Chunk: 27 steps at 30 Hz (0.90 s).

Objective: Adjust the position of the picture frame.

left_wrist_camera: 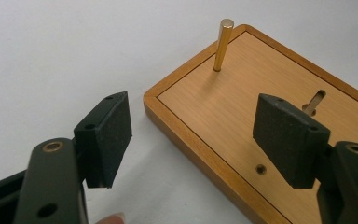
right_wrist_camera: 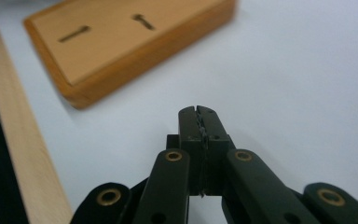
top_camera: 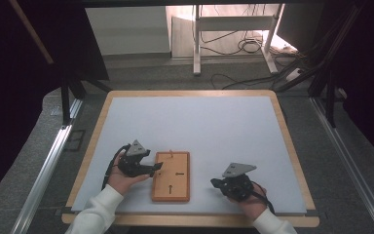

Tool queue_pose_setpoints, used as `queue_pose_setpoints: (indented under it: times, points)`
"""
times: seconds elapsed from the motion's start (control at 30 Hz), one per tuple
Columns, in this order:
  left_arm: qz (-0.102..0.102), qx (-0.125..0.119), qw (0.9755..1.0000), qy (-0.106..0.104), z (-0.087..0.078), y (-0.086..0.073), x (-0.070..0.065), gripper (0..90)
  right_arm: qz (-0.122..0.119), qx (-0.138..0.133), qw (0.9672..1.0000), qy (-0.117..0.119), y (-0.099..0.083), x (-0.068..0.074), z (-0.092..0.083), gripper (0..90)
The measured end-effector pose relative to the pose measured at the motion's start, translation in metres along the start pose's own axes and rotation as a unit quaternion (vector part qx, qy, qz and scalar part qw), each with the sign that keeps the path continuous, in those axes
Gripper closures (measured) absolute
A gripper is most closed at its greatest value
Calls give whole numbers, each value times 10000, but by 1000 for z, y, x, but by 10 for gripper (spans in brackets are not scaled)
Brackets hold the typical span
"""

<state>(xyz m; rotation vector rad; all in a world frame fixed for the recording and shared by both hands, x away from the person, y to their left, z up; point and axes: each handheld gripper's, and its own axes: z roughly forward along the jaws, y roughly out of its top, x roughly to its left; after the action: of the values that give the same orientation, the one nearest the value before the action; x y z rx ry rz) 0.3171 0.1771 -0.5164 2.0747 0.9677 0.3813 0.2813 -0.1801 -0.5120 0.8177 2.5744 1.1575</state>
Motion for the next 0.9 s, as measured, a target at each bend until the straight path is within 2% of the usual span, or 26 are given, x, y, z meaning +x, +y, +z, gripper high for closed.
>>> queue_pose_setpoints:
  times: [0.1, 0.23, 0.43, 0.47, 0.5, 0.53, 0.6, 0.63, 0.7, 0.9]
  points:
    - [7, 2, 10000, -11, 0, 0, 0, 282, 202, -52, 9996, -209, -11, -16, -14, 887]
    - [39, 14, 10000, -10, 1, 0, -1, 282, 310, -79, 9990, -302, -15, -23, -18, 883]
    - [40, -4, 10000, -12, 0, 0, -1, 282, 320, 38, 9991, -266, -17, -28, -15, 844]
    - [36, -8, 10000, -15, 0, 0, -1, 282, 325, 51, 9991, -248, -17, -28, -15, 798]
    - [39, -11, 10000, -20, 0, 0, -1, 282, 322, 6, 9988, -363, -16, -27, -13, 557]
    - [29, -22, 10000, -24, 0, 0, -1, 282, 322, 6, 9988, -363, -16, -27, -13, 557]
    - [39, -36, 10000, -42, 1, 0, -2, 282, 411, -101, 9977, -537, -16, -26, -12, 405]
    - [59, -39, 10000, -57, 1, 0, -2, 282, 451, -127, 9974, -548, -16, -27, -11, 356]
    - [108, -74, 9999, -87, 1, 0, -3, 281, 513, -169, 9967, -609, -15, -26, -11, 292]
    - [146, -83, 9998, -93, 0, 0, -4, 278, 455, -262, 9974, -498, -14, -25, -12, 234]
